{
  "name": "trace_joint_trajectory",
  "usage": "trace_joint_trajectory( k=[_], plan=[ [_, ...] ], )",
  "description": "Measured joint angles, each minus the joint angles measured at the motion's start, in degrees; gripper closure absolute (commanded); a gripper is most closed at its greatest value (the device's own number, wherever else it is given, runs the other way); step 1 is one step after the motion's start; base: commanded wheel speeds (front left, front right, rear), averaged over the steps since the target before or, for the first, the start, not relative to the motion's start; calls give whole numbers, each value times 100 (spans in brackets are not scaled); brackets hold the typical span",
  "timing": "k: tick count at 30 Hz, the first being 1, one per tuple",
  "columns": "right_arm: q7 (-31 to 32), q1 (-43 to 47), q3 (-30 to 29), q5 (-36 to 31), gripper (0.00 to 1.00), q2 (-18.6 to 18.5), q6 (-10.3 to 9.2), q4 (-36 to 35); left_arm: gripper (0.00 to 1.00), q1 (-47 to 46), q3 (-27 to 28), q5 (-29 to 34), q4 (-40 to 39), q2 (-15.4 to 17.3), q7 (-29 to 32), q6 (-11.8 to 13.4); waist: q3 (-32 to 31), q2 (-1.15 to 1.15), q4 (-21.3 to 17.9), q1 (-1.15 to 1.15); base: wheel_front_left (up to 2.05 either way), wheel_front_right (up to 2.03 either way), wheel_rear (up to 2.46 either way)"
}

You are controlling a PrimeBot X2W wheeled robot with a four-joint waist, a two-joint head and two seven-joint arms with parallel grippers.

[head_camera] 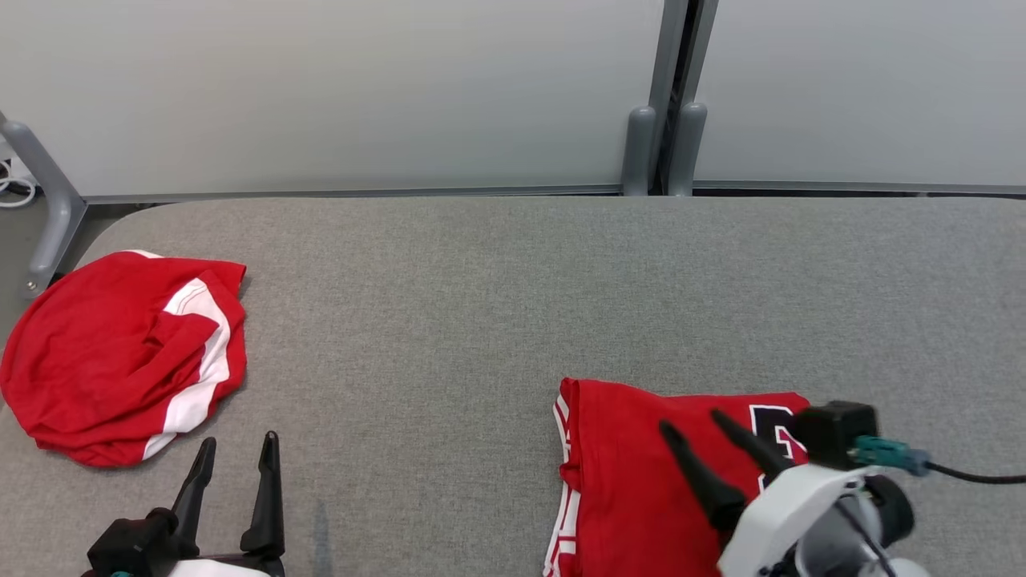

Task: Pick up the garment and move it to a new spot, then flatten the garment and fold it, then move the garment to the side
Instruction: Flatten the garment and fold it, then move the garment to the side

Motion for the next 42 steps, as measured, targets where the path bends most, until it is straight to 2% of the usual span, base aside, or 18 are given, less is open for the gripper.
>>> trace_joint_trajectory(
  k=[6,10,21,31,42],
  plan=[
    [-620,69,-1255,-489,0,-5,0,-222,0,73,103,-60,-104,-3,0,67,-159,0,-52,0,0,0,0],
    [-1098,75,-1755,-801,0,-4,0,-199,0,172,129,-64,-133,-4,-1,99,-297,0,-70,0,0,0,0],
    [-1779,378,-2171,-1880,0,-3,0,234,0,374,36,-56,-130,76,52,122,-574,0,-105,0,0,0,0],
    [-2045,391,-2428,-1829,0,-4,1,907,0,423,81,-76,-4,87,24,120,-638,0,-302,0,0,0,0],
    [-2005,349,-2237,-1674,0,-1,1,942,0,452,163,-103,18,94,8,105,-591,0,-327,0,0,0,0]
  ],
)
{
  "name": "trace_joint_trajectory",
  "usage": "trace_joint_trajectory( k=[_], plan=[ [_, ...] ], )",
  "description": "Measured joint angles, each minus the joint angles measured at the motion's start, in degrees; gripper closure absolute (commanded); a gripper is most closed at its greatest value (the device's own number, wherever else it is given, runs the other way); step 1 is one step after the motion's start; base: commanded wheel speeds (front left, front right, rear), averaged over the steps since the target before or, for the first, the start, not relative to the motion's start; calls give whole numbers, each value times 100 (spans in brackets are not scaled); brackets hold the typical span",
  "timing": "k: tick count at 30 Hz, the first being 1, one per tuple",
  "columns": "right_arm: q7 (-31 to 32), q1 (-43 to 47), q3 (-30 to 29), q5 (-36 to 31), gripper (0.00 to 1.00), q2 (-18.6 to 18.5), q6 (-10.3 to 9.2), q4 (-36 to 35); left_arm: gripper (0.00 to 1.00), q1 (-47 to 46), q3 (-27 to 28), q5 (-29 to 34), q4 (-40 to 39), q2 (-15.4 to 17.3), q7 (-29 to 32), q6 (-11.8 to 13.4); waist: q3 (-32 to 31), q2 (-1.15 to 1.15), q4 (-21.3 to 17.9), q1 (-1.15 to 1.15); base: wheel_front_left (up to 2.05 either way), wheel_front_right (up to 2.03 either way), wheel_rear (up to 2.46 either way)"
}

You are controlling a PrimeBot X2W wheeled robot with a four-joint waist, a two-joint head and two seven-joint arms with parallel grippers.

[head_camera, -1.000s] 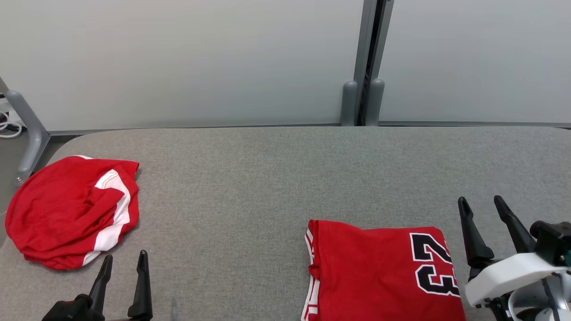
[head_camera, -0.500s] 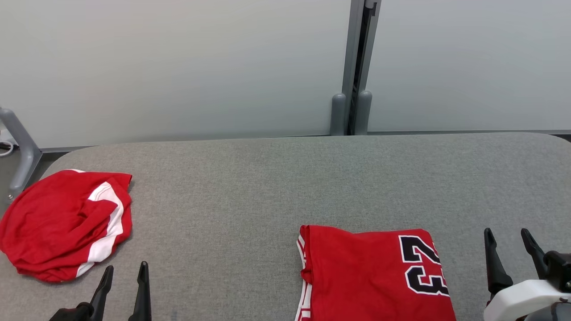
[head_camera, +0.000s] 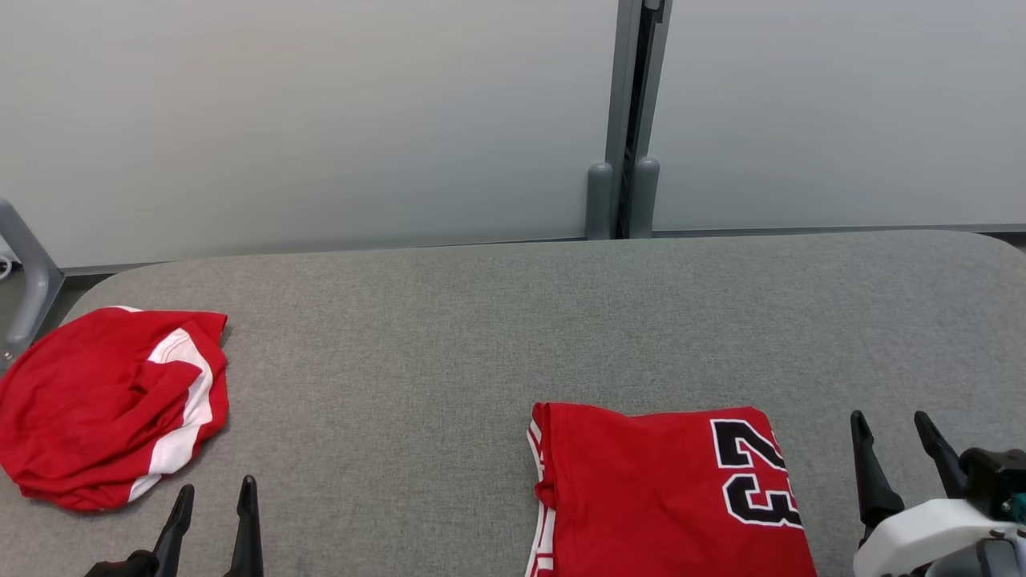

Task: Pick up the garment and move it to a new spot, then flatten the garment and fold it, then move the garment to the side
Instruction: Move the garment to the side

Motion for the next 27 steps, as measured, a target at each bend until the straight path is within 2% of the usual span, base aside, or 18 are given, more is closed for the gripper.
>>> trace_joint_trajectory(
  k=[16,19,27],
  plan=[
    [141,-51,2,82,0,-4,0,-45,0,-2,-43,0,46,21,-7,-18,34,0,45,0,0,0,0],
    [778,-84,37,334,0,4,0,-48,0,-2,-48,-5,45,22,-7,-16,39,0,64,0,0,0,0],
    [3622,-247,147,714,0,2,-2,-569,0,-1,-83,-23,31,9,-8,-11,74,0,110,0,0,0,0]
  ],
)
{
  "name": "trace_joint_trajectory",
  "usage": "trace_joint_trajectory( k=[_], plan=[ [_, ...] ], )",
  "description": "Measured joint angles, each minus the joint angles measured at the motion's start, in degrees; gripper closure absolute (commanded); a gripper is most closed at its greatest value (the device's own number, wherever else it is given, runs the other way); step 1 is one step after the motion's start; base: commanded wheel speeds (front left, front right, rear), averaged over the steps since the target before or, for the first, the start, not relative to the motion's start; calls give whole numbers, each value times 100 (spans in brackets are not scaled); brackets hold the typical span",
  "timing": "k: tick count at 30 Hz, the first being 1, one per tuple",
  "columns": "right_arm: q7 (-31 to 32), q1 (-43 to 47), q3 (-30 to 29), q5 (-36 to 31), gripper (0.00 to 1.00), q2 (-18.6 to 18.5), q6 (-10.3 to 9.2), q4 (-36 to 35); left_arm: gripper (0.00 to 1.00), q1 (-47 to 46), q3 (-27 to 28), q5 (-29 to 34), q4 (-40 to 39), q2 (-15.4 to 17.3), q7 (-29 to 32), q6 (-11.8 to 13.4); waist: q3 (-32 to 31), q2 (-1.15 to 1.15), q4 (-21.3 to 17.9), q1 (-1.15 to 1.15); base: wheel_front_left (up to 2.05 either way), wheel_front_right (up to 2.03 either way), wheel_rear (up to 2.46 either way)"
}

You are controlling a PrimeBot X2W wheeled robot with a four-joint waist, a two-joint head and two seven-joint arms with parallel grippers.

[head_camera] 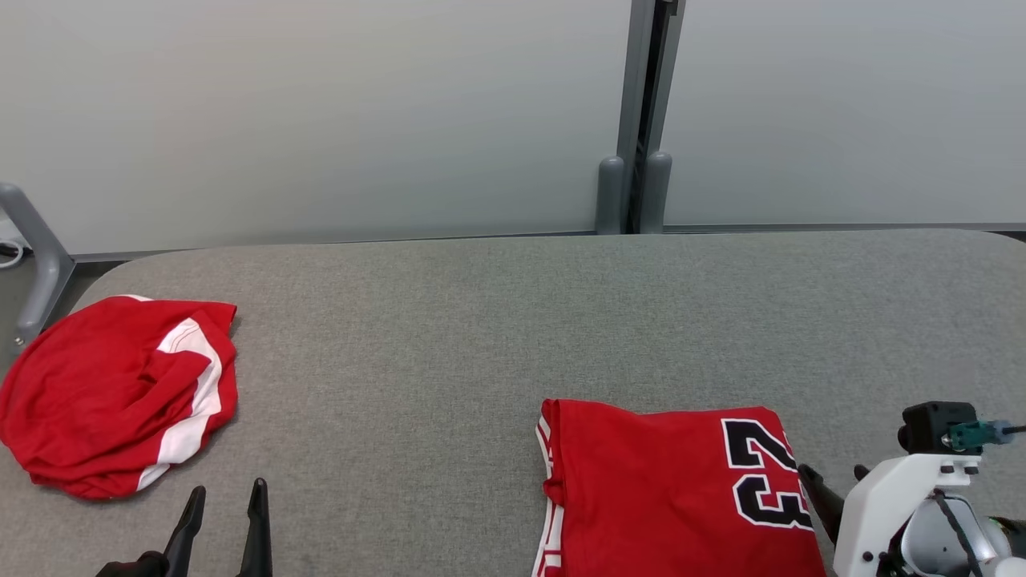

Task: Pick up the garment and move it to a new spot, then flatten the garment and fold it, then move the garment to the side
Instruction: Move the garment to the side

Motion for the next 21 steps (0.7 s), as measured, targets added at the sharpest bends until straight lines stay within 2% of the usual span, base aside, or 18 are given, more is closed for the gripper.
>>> trace_joint_trajectory(
  k=[3,5,12,20,21],
  plan=[
    [840,-15,-29,-172,0,-4,1,-16,0,-8,-67,1,3,-12,2,-5,29,0,72,0,0,0,0],
    [1076,-49,-8,-187,0,1,1,2,0,-30,-90,0,7,-21,5,-8,58,0,132,0,0,0,0],
    [1206,-486,-344,-360,0,-7,1,766,0,-172,-90,-25,26,24,9,-58,334,0,335,0,0,0,0],
    [994,-842,-88,74,0,-52,-1,1686,0,-279,-89,-24,76,75,2,-100,528,0,536,0,0,0,0],
    [982,-873,-42,104,4,-68,-5,1762,0,-287,-90,-24,75,78,2,-100,535,0,538,0,0,0,0]
  ],
)
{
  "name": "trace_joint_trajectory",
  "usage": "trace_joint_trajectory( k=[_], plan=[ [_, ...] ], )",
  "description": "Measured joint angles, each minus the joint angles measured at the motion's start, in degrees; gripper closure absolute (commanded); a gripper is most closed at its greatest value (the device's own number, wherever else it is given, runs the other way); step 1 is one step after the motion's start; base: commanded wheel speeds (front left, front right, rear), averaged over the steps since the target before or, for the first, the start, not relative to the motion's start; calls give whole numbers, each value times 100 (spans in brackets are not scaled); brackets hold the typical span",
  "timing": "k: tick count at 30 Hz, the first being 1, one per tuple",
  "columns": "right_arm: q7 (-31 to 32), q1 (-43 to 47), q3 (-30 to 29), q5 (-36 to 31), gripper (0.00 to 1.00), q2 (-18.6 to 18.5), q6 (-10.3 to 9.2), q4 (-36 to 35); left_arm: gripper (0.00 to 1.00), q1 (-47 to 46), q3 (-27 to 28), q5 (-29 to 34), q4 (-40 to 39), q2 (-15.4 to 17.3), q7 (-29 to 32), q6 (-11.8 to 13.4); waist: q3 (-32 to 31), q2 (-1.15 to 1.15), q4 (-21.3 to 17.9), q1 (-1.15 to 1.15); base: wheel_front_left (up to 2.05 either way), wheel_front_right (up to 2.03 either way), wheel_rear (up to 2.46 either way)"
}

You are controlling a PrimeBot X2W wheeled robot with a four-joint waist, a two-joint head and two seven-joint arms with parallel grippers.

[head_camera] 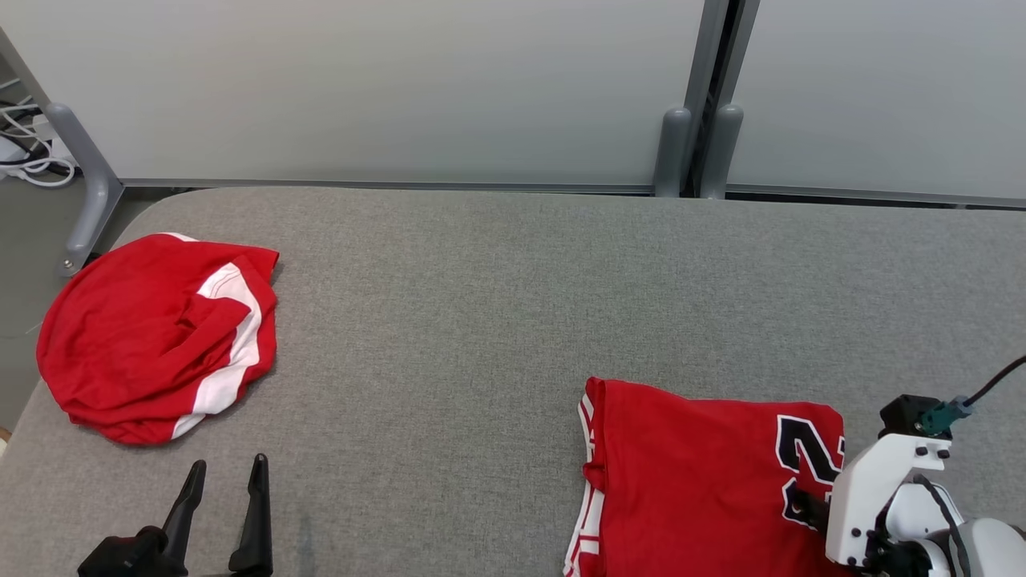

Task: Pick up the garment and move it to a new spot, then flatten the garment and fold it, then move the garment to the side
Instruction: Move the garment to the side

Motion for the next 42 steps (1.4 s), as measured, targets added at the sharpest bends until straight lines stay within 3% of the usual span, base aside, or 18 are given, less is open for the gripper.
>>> trace_joint_trajectory(
  k=[1,3,4,11,17,29,42],
  plan=[
    [0,-23,40,16,53,-10,-1,68,0,-8,1,1,-3,2,0,0,4,0,-3,0,0,0,0],
    [-53,-88,122,-5,96,-13,0,148,0,-16,-5,9,-13,4,-1,0,10,0,-23,0,0,0,0],
    [-96,-110,172,-47,100,-5,0,163,0,-19,-15,12,-24,4,-1,0,15,0,-42,0,0,0,0],
    [-520,-497,193,-594,100,89,15,180,0,-132,-44,55,-221,21,-2,-4,208,0,-297,0,0,0,0],
    [-732,-1153,-70,-1434,100,38,10,152,0,-500,-105,183,-537,135,16,-15,661,0,-630,0,0,0,0],
    [-1362,-1997,-934,-2257,100,-1009,9,361,0,-1388,-392,453,-1036,354,235,-146,1657,0,-1296,0,0,0,0],
    [-1925,-2680,-1074,-2566,100,-1693,12,907,0,-1724,-653,591,-1319,530,487,-293,2219,0,-1608,0,0,0,0]
  ],
)
